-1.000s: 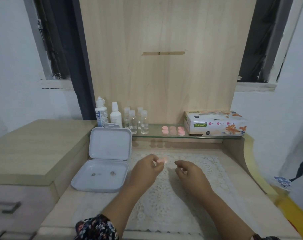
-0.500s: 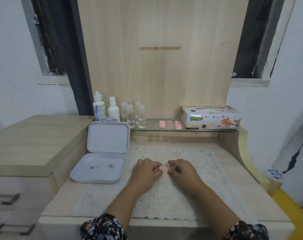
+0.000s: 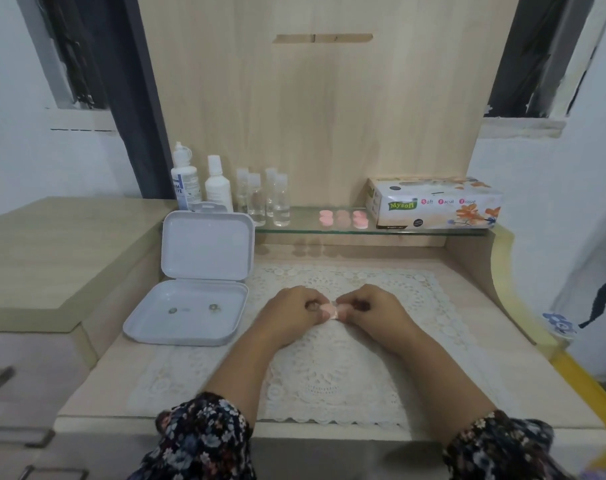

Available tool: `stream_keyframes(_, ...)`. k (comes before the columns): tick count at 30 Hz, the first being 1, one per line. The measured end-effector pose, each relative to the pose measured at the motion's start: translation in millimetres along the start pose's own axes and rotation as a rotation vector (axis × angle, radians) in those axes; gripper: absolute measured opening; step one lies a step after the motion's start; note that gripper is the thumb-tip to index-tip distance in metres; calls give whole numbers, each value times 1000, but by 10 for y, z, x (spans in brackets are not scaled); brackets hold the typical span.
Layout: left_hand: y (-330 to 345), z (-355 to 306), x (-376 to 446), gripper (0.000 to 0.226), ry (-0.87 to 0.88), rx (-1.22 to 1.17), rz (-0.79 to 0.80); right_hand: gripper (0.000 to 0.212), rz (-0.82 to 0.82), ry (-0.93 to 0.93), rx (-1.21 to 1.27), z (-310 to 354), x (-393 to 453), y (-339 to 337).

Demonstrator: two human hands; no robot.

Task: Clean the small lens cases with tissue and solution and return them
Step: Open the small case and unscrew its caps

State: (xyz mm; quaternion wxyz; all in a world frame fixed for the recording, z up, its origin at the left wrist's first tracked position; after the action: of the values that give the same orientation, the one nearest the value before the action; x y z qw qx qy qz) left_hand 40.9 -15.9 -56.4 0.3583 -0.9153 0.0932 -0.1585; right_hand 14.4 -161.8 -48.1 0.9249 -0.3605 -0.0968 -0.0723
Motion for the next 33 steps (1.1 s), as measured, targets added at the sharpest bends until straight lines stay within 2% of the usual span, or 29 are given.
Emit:
stream_keyframes(4, -7, -55, -20, 19, 93, 89, -78, 31, -49, -42, -27, -39, -13, 23)
stream_keyframes(10, -4, -74, -11, 23, 77, 89, -128, 21, -74, -63, -22, -42, 22, 32)
stream_keyframes(23, 0, -159, -45, 27, 61, 209, -188, 24, -97, -78, -44, -13, 36, 42)
stream_keyframes(27, 3, -214, -42, 28, 64, 346, -227, 26, -95, -77, -25, 11, 15, 49)
stream_keyframes(29, 14, -196, -28, 27, 36, 317, -219, 24, -94, -77, -19, 11, 7, 45)
stream_keyframes(33, -24, -99, -51, 28, -23, 62, -183, 19, -101, -55, 14, -21, 12, 20)
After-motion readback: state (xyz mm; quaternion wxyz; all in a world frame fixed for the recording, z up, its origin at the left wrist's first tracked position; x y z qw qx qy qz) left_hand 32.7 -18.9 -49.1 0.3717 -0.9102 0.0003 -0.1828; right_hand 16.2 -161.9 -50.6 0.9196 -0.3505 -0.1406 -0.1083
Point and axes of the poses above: each hand's wrist, its own x-axis towards the middle knuckle, its own y-axis out of the palm, z = x × y, the point moved 9 cm from there along x, towards the middle knuckle, and after that the axes turned 7 degrees about -z, right-handed, at the moved point
